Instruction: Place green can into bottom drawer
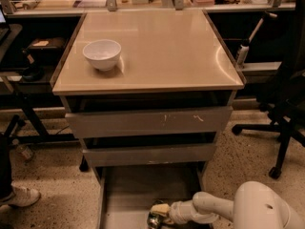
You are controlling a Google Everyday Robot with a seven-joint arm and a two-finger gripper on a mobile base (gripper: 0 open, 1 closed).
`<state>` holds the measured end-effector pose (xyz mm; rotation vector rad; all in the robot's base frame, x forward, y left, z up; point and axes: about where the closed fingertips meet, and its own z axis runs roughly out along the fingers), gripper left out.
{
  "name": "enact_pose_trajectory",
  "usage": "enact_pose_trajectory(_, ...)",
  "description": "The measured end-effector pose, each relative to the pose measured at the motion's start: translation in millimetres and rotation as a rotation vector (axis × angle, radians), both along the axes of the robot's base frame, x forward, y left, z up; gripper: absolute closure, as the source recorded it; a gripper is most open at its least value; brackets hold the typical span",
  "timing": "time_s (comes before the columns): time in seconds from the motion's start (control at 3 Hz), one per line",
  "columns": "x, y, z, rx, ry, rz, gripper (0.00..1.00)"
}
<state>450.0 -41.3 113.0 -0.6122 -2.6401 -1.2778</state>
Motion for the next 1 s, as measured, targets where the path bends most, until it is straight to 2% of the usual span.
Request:
enact_pose_trajectory(0.67, -0.1, 0.1, 0.0, 0.000, 0.000, 0.000, 0.12)
enact_pose_trajectory(1.0, -0.1, 0.1, -0.1, 0.000, 0.000, 0.000, 0.00)
